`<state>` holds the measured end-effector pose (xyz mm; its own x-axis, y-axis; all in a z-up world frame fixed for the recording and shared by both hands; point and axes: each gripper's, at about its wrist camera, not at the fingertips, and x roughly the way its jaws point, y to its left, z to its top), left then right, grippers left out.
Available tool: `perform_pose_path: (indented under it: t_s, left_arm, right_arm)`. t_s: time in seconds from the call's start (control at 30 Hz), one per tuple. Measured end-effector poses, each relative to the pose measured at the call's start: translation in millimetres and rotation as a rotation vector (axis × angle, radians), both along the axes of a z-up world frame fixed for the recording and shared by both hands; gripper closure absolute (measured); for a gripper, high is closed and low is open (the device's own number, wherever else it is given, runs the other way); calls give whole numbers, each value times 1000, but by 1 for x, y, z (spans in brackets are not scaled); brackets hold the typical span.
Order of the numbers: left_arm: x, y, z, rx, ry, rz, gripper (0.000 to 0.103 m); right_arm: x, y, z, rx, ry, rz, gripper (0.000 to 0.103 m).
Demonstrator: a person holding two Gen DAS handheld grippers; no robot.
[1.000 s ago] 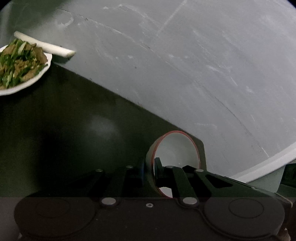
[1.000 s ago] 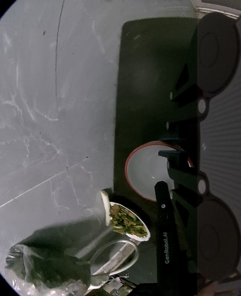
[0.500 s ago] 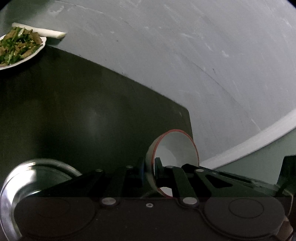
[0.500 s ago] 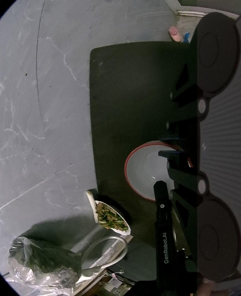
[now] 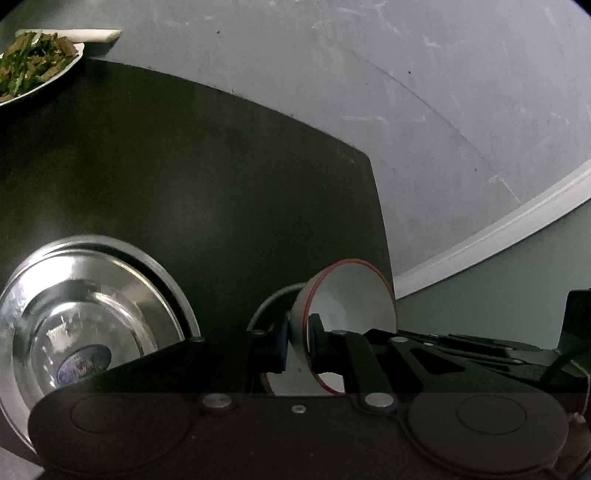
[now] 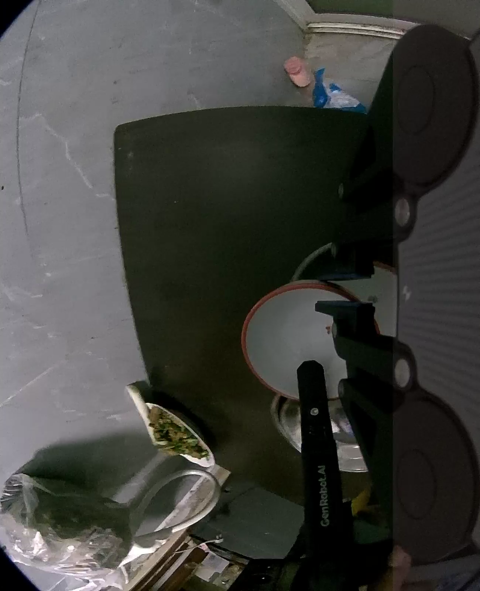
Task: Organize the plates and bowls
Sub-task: 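Lift the white bowl with both tools and carry it over the stack, then lower the white bowl into the other white bowl on the stack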
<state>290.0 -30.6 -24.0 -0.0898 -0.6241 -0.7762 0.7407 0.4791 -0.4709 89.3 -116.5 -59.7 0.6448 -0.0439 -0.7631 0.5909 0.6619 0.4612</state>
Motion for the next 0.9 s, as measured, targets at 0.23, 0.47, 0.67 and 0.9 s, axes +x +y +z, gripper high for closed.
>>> perform_pose_path:
  t_s: [0.23,0.47,0.67,0.9]
  left_arm:
    - [-12,8,-10,44,2,-45,92]
    - [-13,11,-17,75,26,-48,92]
    - [-15,10,-15,77,23,-42,91]
    - [-14,6,-15,90,26,-46,91]
  right_arm:
    - [-8,11,-5,12,43,13,90]
    - [-9,16,-8,26,63,21,90]
    - [-7,16,-10,26,75,24,90]
    - [-5,16,-9,31,86,32,90]
